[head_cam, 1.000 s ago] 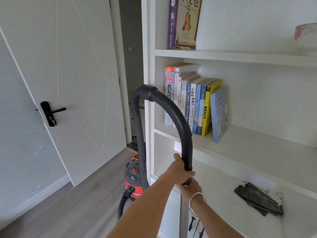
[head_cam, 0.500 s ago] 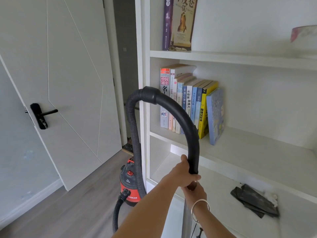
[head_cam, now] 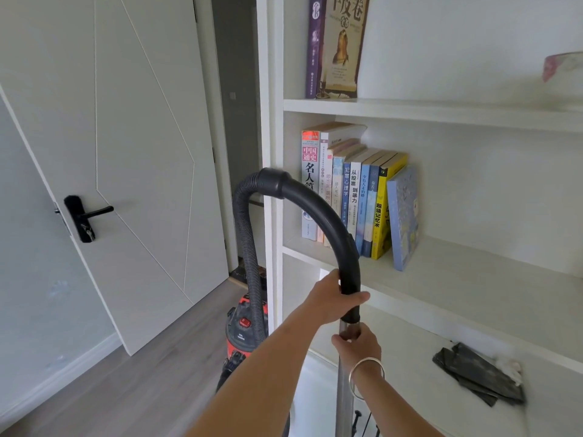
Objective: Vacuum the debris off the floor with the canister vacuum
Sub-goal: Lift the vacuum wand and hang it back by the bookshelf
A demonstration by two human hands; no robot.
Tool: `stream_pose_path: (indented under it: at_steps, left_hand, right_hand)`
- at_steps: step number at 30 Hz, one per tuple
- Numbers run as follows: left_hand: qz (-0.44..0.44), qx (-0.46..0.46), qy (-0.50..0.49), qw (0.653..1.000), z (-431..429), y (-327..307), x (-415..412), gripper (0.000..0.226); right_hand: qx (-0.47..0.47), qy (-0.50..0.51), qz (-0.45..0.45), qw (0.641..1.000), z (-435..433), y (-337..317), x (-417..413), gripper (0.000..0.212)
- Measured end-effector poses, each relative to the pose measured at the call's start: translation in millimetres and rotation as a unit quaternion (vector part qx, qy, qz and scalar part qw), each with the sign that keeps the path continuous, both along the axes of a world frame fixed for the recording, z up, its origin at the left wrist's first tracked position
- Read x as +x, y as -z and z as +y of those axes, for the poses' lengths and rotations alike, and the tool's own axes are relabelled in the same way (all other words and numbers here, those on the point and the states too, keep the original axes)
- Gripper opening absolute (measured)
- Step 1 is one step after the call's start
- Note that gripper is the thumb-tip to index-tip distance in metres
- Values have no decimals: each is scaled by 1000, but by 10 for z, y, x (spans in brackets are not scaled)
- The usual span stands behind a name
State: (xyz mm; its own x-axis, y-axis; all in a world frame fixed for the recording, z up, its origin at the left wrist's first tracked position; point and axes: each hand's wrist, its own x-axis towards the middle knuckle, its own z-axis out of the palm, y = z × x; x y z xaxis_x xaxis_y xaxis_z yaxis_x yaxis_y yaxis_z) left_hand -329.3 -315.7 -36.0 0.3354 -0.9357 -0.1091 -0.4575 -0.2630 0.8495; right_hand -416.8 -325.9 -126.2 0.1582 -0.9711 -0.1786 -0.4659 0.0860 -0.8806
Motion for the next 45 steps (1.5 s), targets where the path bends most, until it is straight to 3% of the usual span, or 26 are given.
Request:
stream_pose_path:
  at_steps: [7, 12, 18, 30, 35, 39, 45]
  left_hand:
    - [-7, -5, -39, 999, 58, 86, 62, 57]
    - [-21, -7, -12, 1000, 3, 46, -58, 58]
    - [-4, 4, -43, 999, 7, 115, 7, 55]
    - [13, 14, -29, 999, 50, 61, 7, 59]
    - [3, 13, -20, 1000, 100, 56, 45, 56]
    - [-4, 15, 0, 1000, 152, 61, 95, 55]
    - [20, 58, 47, 997, 332, 209, 284, 58]
  right_hand:
    - [-62, -11, 5, 998, -89, -169, 120, 12]
    - [-85, 38, 2, 996, -126, -151, 57, 6]
    - [-66, -60, 70, 993, -261, -157, 109, 13]
    - [-100, -106, 120, 982, -318, -113, 145, 16]
    - [-78, -112, 96, 986, -291, -155, 120, 22]
    - [-26, -84, 25, 996, -221, -196, 42, 41]
    - [67, -40, 27, 997, 29, -198, -154, 65]
